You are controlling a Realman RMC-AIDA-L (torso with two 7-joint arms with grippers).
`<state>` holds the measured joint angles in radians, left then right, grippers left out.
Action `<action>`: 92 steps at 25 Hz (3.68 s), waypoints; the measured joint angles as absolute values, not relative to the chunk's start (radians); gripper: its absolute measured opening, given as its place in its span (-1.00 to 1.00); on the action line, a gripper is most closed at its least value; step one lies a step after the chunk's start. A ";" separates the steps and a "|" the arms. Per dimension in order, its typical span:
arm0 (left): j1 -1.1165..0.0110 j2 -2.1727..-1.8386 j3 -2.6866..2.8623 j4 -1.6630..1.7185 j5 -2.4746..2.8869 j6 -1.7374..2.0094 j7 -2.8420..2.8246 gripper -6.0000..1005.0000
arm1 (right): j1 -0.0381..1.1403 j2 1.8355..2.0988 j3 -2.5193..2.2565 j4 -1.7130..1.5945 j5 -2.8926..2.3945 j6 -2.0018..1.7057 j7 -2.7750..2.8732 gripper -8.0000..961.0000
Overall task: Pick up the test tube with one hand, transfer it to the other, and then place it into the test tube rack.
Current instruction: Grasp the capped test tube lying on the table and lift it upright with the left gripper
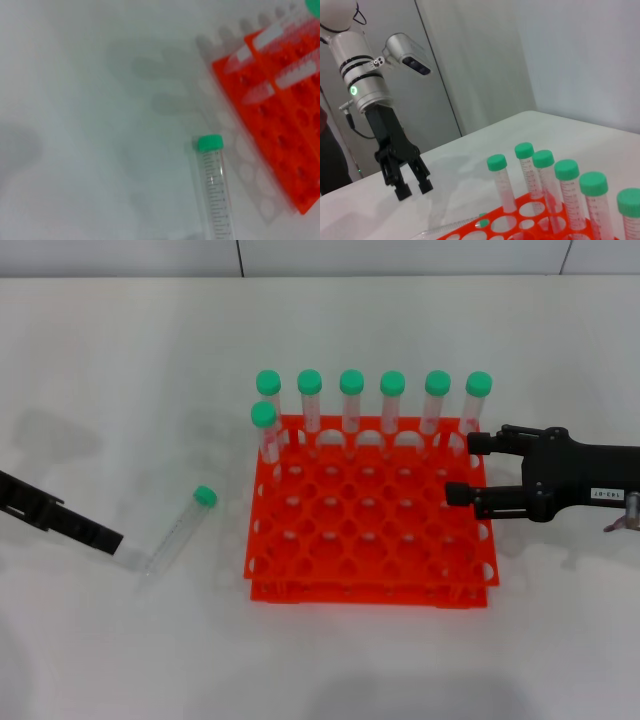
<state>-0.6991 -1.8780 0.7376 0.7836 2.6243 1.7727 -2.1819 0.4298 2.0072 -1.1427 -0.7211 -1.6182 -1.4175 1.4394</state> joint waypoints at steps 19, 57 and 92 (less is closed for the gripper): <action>-0.748 -1.946 0.863 0.766 2.653 1.701 -2.194 0.65 | 0.439 2.010 -1.144 -0.723 -1.618 -1.420 1.439 0.79; -0.762 -1.986 0.943 0.736 2.651 1.625 -2.181 -0.05 | 0.439 2.011 -1.143 -0.716 -1.618 -1.422 1.434 0.79; -0.762 -1.997 0.966 0.739 2.683 1.588 -2.190 -0.53 | 0.437 2.011 -1.143 -0.721 -1.618 -1.418 1.434 0.78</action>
<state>-0.7623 -1.9972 0.9664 0.7394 2.6827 1.5875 -2.1900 0.4372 2.0110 -1.1428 -0.7208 -1.6184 -1.4178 1.4342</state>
